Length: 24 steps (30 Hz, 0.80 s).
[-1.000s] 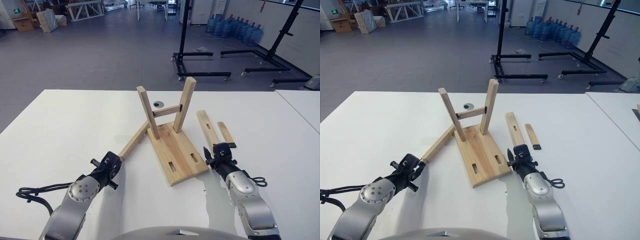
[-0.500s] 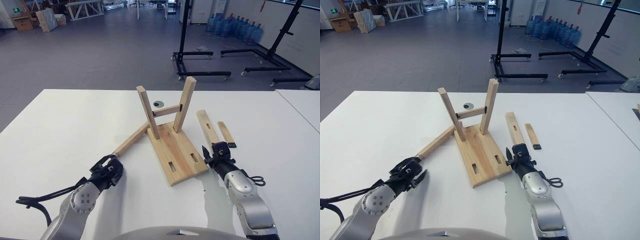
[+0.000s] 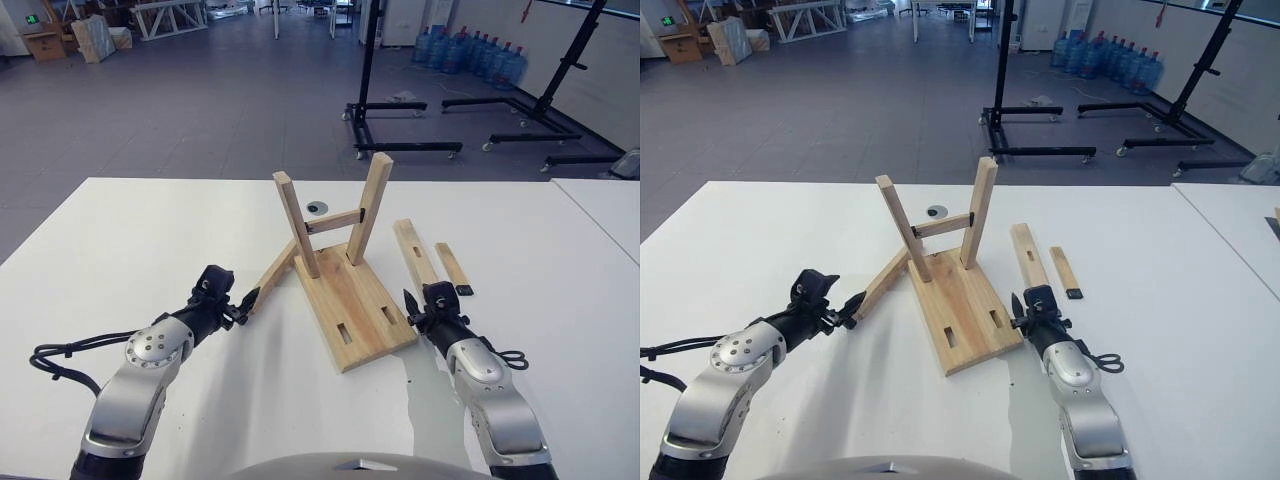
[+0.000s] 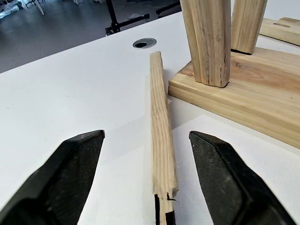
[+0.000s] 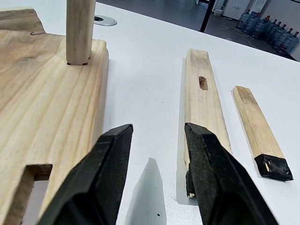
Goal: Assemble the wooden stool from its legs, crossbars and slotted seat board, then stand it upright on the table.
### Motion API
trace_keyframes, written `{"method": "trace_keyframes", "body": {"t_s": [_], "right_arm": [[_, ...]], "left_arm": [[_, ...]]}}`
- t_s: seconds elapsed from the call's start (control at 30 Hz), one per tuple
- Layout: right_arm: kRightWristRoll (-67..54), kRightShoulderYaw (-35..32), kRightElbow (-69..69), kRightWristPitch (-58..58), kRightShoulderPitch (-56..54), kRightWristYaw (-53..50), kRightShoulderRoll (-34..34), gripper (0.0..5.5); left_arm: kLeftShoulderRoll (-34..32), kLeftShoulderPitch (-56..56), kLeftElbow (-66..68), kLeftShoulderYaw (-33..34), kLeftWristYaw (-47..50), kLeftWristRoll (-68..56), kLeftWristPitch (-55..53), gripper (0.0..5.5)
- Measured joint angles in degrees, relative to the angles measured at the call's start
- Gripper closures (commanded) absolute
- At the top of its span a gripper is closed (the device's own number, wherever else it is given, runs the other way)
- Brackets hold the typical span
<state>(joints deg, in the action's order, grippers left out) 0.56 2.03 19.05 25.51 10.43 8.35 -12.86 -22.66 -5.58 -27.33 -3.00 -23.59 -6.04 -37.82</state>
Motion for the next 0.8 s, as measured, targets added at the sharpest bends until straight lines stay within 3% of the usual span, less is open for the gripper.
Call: {"method": "trace_keyframes", "body": {"t_s": [0.23,0.53,0.67,0.8], "right_arm": [[-0.01,0.0,-0.05,0.03,-0.34,0.06,-0.05,3.45],[-0.01,-0.01,-0.02,0.43,-0.32,0.09,-0.13,3.45],[-0.02,-0.07,0.24,0.63,-0.22,0.08,-0.14,3.45],[-0.08,-0.05,1.72,0.71,1.3,0.1,-0.09,3.45]], "left_arm": [[0.78,0.18,7.61,-3.65,0.18,1.89,1.7,3.09],[-1.17,-1.73,7.57,-6.29,2.05,7.46,7.92,4.48],[-3.42,-3.31,7.64,-8.54,3.83,13.05,12.15,4.49],[-8.98,-6.12,9.87,-12.02,11.41,28.31,17.91,4.5]]}}
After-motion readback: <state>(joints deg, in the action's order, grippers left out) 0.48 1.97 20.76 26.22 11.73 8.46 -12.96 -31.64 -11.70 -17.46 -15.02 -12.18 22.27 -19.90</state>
